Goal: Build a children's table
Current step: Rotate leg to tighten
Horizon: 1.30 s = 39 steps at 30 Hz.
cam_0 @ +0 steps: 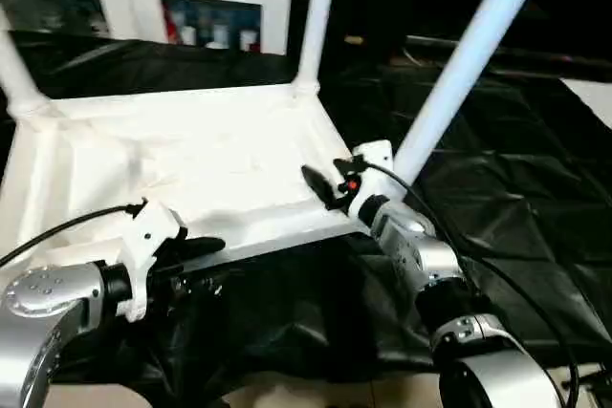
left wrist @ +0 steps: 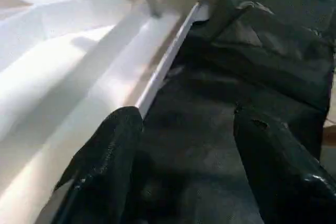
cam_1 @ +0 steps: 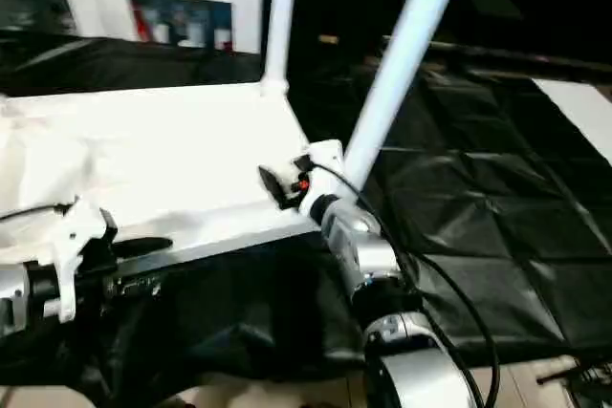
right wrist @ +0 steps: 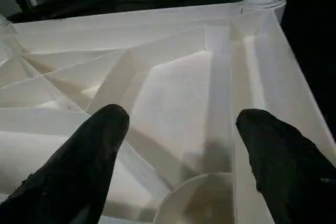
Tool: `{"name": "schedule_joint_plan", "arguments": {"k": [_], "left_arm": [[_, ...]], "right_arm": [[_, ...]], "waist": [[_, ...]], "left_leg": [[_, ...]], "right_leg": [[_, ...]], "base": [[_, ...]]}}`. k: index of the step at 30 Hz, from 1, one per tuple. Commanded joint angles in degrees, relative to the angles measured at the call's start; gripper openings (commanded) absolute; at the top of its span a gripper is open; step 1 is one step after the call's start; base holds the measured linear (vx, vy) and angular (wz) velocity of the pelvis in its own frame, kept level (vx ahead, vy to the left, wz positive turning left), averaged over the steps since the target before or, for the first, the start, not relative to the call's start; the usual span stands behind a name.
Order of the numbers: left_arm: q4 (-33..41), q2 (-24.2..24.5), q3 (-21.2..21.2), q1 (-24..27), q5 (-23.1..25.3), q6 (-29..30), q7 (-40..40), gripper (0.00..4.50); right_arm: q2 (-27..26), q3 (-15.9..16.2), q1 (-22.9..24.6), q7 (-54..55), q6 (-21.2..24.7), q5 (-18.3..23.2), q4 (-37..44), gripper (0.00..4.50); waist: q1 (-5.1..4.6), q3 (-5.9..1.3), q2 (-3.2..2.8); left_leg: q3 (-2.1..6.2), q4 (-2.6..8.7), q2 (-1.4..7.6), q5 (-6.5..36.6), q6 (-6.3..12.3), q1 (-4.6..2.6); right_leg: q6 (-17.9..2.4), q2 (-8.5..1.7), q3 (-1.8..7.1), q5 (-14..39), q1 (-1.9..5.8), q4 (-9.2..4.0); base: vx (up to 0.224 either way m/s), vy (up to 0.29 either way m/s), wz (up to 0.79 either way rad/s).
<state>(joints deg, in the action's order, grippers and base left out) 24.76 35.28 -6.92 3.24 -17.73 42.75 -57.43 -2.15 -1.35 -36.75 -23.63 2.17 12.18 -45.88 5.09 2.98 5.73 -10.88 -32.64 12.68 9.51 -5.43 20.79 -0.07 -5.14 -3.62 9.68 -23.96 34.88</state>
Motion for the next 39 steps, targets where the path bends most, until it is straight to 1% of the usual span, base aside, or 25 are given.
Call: {"name": "schedule_joint_plan", "arguments": {"k": [1, 4, 5, 6, 7, 11, 12, 13, 15, 16, 17, 18, 22, 23, 24, 25, 28, 29, 32, 33, 34, 35, 37, 38, 39], "left_arm": [[2.6, 2.0, 0.8, 1.5, -1.5, 2.4, -1.3, 3.7], [2.3, 4.0, 2.1, 2.5, -0.1, 2.3, -0.7, 3.93], [0.2, 5.4, 3.5, 2.7, 2.8, 0.8, 0.6, 4.01], [-0.5, 5.6, 3.9, 2.6, 3.5, 0.4, 1.0, 4.14], [-2.0, 5.9, 4.5, 2.3, 5.2, -0.2, 2.2, 4.14], [-3.6, 6.1, 4.5, 1.2, 7.4, -2.7, 5.1, 4.44], [-4.0, 5.9, 4.3, 0.6, 7.5, -3.2, 6.0, 4.48], [-4.3, 5.9, 4.2, 0.2, 7.5, -3.4, 6.6, 4.48], [-4.7, 5.9, 4.3, -0.4, 7.5, -3.5, 7.0, 4.48], [-4.8, 5.9, 4.5, -0.6, 7.5, -3.6, 7.1, 4.48], [-5.1, 5.7, 4.8, -0.9, 7.7, -3.9, 7.2, 4.48], [-5.3, 5.6, 5.0, -1.0, 7.9, -4.2, 7.2, 4.48], [-6.2, 5.2, 5.5, -1.4, 8.5, -5.8, 8.1, 4.48], [-6.8, 4.9, 5.6, -1.8, 8.4, -7.1, 9.1, 4.48], [-6.8, 4.9, 5.6, -1.8, 8.4, -7.1, 9.1, 4.48], [-7.3, 4.7, 5.5, -2.1, 8.3, -7.9, 9.8, 4.48], [-7.7, 4.5, 5.2, -2.2, 8.2, -8.4, 10.1, 4.48], [-7.9, 4.5, 4.9, -2.1, 8.3, -8.6, 10.3, 4.48], [-8.6, 4.5, 3.8, -1.4, 8.3, -10.0, 10.5, 4.48], [-9.0, 4.2, 3.0, -0.8, 8.2, -11.1, 10.9, 4.48], [-9.3, 4.0, 2.2, 0.0, 8.1, -12.3, 11.2, 4.48], [-9.4, 3.9, 1.3, 1.1, 7.8, -13.6, 11.3, 4.48], [-9.0, 3.1, -2.0, 4.7, 5.7, -15.8, 11.4, 4.48], [-8.9, 2.9, -2.7, 5.4, 5.2, -16.1, 11.3, 4.48], [-8.5, 2.8, -4.2, 7.1, 4.0, -17.0, 10.4, 4.48]], "right_arm": [[0.8, -1.1, -0.9, 1.3, -1.2, -1.0, -1.7, 3.8], [0.9, -1.4, -1.4, 1.8, -2.2, -1.1, -3.1, 3.8], [1.1, -1.7, -1.8, 2.6, -3.1, -1.2, -4.2, 3.8], [1.1, -1.8, -2.0, 2.9, -3.5, -1.2, -4.7, 3.8], [1.4, -2.3, -2.4, 3.7, -4.1, -1.2, -5.5, 3.8], [2.4, -3.8, -3.2, 5.6, -5.1, -1.1, -6.9, 3.8], [2.9, -4.2, -3.6, 6.0, -5.4, -1.1, -7.5, 3.8], [3.2, -4.5, -3.8, 6.1, -5.6, -1.0, -7.9, 3.8], [4.1, -5.1, -4.4, 6.7, -6.3, -0.8, -8.9, 3.8], [4.8, -5.5, -4.7, 7.3, -6.6, -0.8, -9.6, 3.8], [6.0, -6.2, -5.3, 8.3, -7.2, -0.7, -10.8, 3.8], [6.5, -6.4, -5.6, 8.8, -7.5, -0.6, -11.3, 3.8], [8.6, -7.9, -6.6, 10.4, -8.4, -0.3, -13.0, 3.8], [10.5, -8.9, -7.4, 10.9, -9.1, -0.3, -14.7, 3.8], [10.5, -8.9, -7.4, 10.9, -9.1, -0.3, -14.7, 3.8], [12.2, -9.4, -7.9, 11.2, -9.5, -0.3, -15.8, 3.8], [13.9, -9.5, -8.4, 11.3, -10.0, -0.5, -16.9, 3.8], [14.6, -9.5, -8.5, 11.3, -10.2, -0.7, -17.3, 3.8], [16.4, -9.8, -8.7, 11.4, -10.5, -1.1, -18.4, 3.8], [17.1, -10.0, -8.8, 11.5, -10.8, -1.3, -19.1, 3.8], [17.7, -10.2, -8.8, 11.6, -11.0, -1.4, -19.6, 3.8], [18.3, -10.5, -8.9, 11.6, -11.2, -1.5, -20.2, 3.8], [19.1, -10.7, -8.9, 11.5, -11.6, -1.4, -21.0, 3.8], [19.1, -10.7, -8.9, 11.5, -11.6, -1.4, -21.0, 3.8], [19.0, -10.7, -8.7, 11.2, -11.8, -1.3, -20.8, 3.8]], "waist": [[-0.37, -2.93, -2.13], [-0.38, -2.9, -2.12], [-0.28, -2.83, -2.11], [-0.3, -2.8, -2.33], [-0.29, -2.82, -2.33], [-0.16, -3.11, -2.47], [-0.07, -3.11, -2.63], [-0.02, -3.21, -2.58], [0.05, -3.2, -2.66], [0.08, -3.22, -2.62], [0.28, -3.15, -2.84], [0.31, -3.19, -2.71], [0.7, -3.23, -2.8], [0.7, -3.28, -2.81], [0.75, -3.27, -2.71], [0.8, -3.28, -2.94], [0.76, -3.31, -2.7], [0.78, -3.4, -2.63], [0.76, -3.5, -2.73], [0.8, -3.52, -3.19], [0.73, -3.51, -3.04], [0.64, -3.45, -2.96], [0.46, -3.44, -3.31], [0.26, -3.41, -3.17], [0.32, -3.38, -3.51]], "left_leg": [[0.27, 4.34, 0.38, 20.8, -3.4, -1.01], [0.31, 4.29, 0.36, 22.0, -3.3, -1.15], [0.4, 4.27, 0.39, 23.2, -3.27, -1.32], [0.43, 4.3, 0.39, 23.7, -3.36, -1.37], [0.46, 4.25, 0.35, 23.6, -3.51, -1.42], [0.59, 4.24, 0.35, 21.8, -3.72, -1.3], [0.59, 4.26, 0.39, 21.5, -3.76, -1.36], [0.53, 4.14, 0.33, 21.2, -3.77, -1.37], [0.48, 4.08, 0.27, 20.8, -3.76, -1.22], [0.49, 4.01, 0.27, 20.8, -3.78, -1.21], [0.5, 3.98, 0.26, 21.1, -3.93, -1.2], [0.47, 3.94, 0.26, 21.2, -3.95, -1.22], [0.49, 3.79, 0.2, 21.3, -4.12, -1.22], [0.54, 3.75, 0.16, 21.7, -4.07, -1.12], [0.47, 3.67, 0.12, 21.9, -4.01, -1.18], [0.54, 3.65, 0.1, 21.9, -4.0, -1.13], [0.55, 3.53, 0.06, 22.0, -3.79, -0.98], [0.51, 3.43, -0.01, 21.0, -3.4, -0.82], [0.47, 3.3, -0.03, 19.7, -3.16, -0.7], [0.52, 3.28, -0.06, 19.5, -3.11, -0.64], [0.49, 3.23, -0.03, 19.8, -3.0, -0.65], [0.45, 3.19, -0.05, 20.1, -2.82, -0.63], [0.5, 3.15, 0.0, 20.8, -2.71, -0.62], [0.45, 3.14, 0.02, 20.9, -2.58, -0.55], [0.52, 3.15, 0.06, 21.6, -2.41, -0.75]], "right_leg": [[-7.3, -1.63, 2.29, 16.7, 1.9, -3.79], [-7.0, -1.61, 2.29, 18.5, 1.69, -3.95], [-6.2, -1.61, 2.27, 20.5, 1.48, -4.3], [-6.1, -1.67, 2.3, 21.0, 1.41, -4.29], [-6.0, -1.65, 2.3, 21.4, 1.39, -4.41], [-6.8, -1.56, 2.26, 17.8, 1.66, -3.88], [-7.4, -1.5, 2.23, 16.3, 1.66, -3.72], [-7.9, -1.39, 2.19, 15.0, 1.69, -3.52], [-8.2, -1.42, 2.17, 14.2, 1.75, -3.4], [-8.2, -1.44, 2.17, 14.3, 1.81, -3.37], [-8.0, -1.49, 2.15, 14.8, 1.83, -3.39], [-8.0, -1.52, 2.12, 15.2, 1.84, -3.45], [-7.7, -1.52, 2.08, 15.4, 1.84, -3.45], [-7.7, -1.54, 2.03, 15.7, 1.94, -3.44], [-7.7, -1.49, 2.02, 15.9, 1.89, -3.52], [-7.8, -1.54, 2.02, 15.8, 1.94, -3.47], [-7.7, -1.48, 1.91, 16.0, 2.06, -3.46], [-7.8, -1.49, 1.91, 15.6, 2.18, -3.41], [-8.3, -1.43, 1.89, 14.2, 2.27, -3.27], [-8.5, -1.46, 1.88, 13.8, 2.31, -3.19], [-8.6, -1.41, 1.84, 13.9, 2.33, -3.31], [-8.7, -1.37, 1.82, 14.3, 2.3, -3.38], [-8.9, -1.39, 1.79, 14.8, 2.27, -3.45], [-8.9, -1.35, 1.8, 14.7, 2.27, -3.45], [-9.1, -1.24, 1.73, 15.0, 2.08, -3.49]], "base": [[0.0, 0.0, 0.0], [0.0, 0.0, 0.0], [0.0, 0.0, 0.0], [0.0, 0.0, 0.0], [0.0, 0.0, 0.0], [0.0, 0.0, 0.0], [0.0, 0.0, 0.0], [0.0, 0.0, 0.0], [0.0, 0.0, 0.0], [0.0, 0.0, 0.0], [0.0, 0.0, 0.0], [0.0, 0.0, 0.0], [0.0, 0.0, 0.0], [0.0, 0.0, 0.0], [0.0, 0.0, 0.0], [0.0, 0.0, 0.0], [0.0, 0.0, 0.0], [0.0, 0.0, 0.0], [0.0, 0.0, 0.0], [0.0, 0.0, 0.0], [0.0, 0.0, 0.0], [0.0, 0.0, 0.0], [0.0, 0.0, 0.0], [0.0, 0.0, 0.0], [0.0, 0.0, 0.0]]}}
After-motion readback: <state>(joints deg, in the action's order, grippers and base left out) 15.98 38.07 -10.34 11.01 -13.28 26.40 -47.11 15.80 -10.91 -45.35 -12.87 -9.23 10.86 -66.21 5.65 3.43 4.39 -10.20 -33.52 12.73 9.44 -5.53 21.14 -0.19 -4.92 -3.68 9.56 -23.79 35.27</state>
